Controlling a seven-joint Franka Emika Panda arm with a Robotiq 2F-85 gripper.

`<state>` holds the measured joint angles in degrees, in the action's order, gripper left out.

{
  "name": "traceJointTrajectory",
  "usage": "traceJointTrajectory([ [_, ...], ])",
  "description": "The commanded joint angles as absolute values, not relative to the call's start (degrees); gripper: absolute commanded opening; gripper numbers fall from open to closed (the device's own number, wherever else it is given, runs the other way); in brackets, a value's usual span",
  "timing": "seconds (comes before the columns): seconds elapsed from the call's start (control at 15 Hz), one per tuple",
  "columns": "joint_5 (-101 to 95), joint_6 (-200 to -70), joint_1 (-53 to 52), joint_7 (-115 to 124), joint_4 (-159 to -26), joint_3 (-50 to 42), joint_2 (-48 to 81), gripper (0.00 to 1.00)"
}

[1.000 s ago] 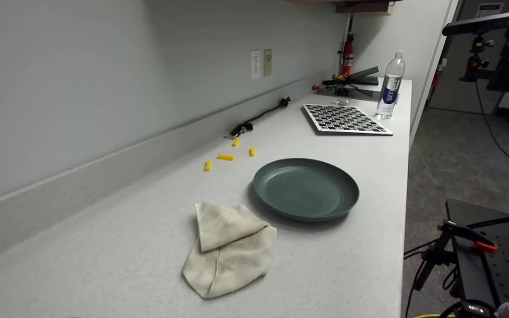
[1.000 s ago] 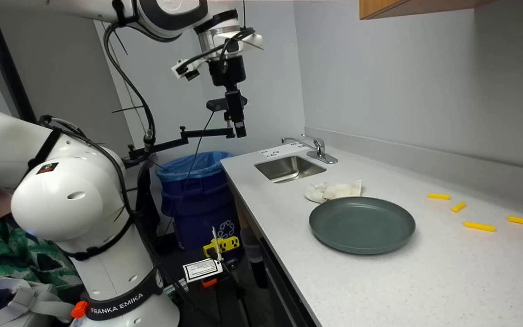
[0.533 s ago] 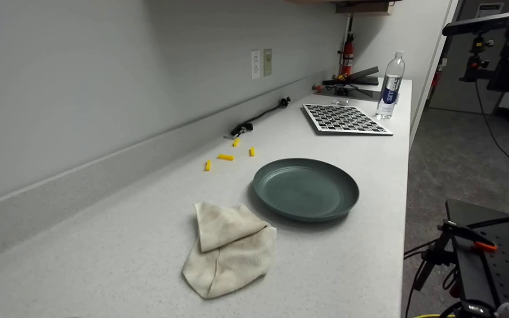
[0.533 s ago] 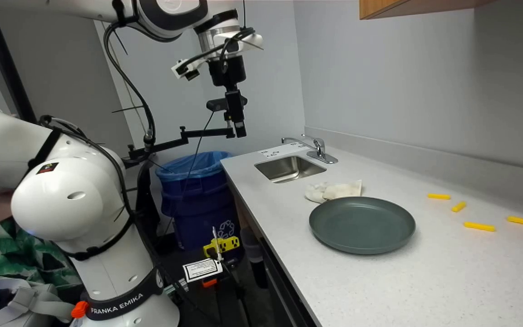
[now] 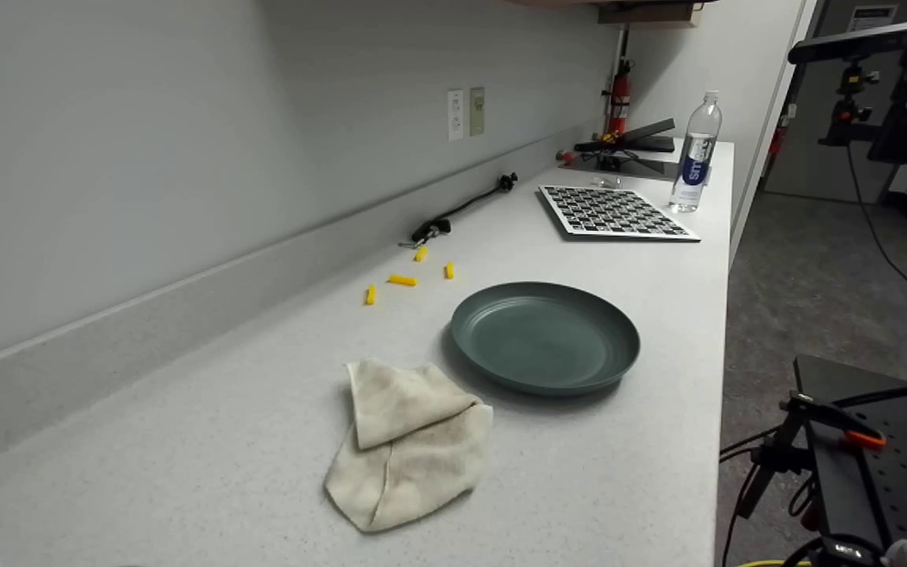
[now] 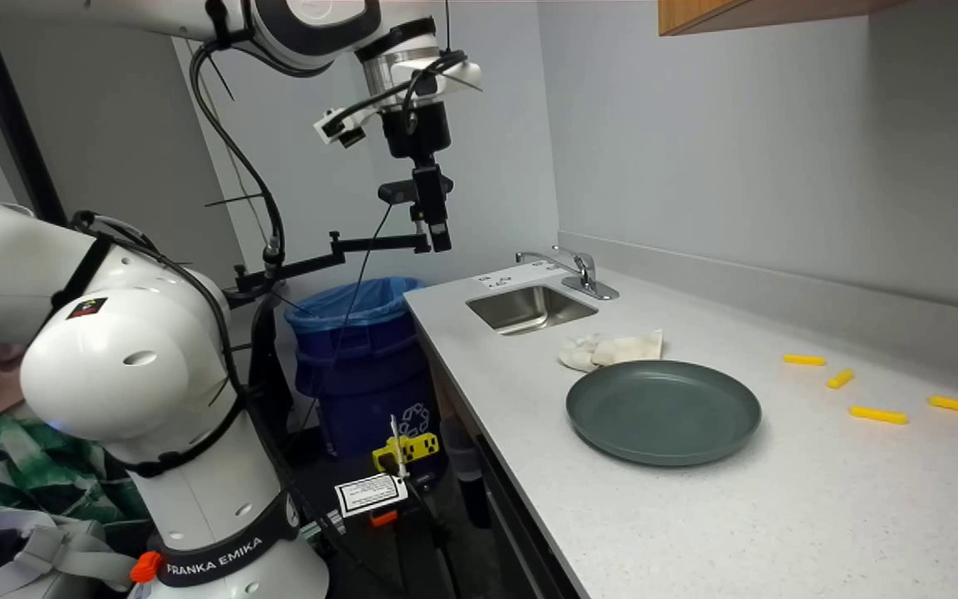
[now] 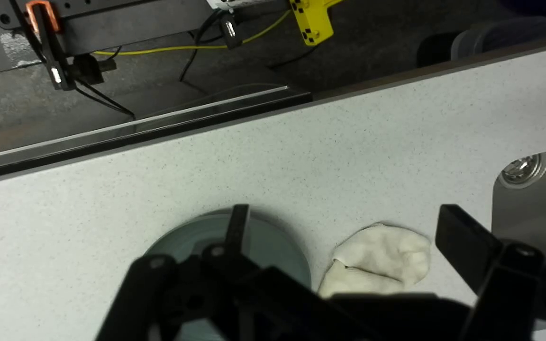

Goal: Pick up the towel from the table, wipe the grey plate and put the towel back on the table.

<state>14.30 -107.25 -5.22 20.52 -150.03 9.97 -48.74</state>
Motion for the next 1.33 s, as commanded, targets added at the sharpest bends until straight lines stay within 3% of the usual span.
traceJointTrajectory([
  [0.0,14.7,-107.0,-4.6,19.9,-149.8,10.3,-48.5,1.00],
  [0.53,14.2,-108.1,-6.3,10.9,-149.7,8.7,-42.2,1.00],
  [1.27,10.6,-120.3,-10.1,0.9,-141.5,11.7,-19.3,1.00],
])
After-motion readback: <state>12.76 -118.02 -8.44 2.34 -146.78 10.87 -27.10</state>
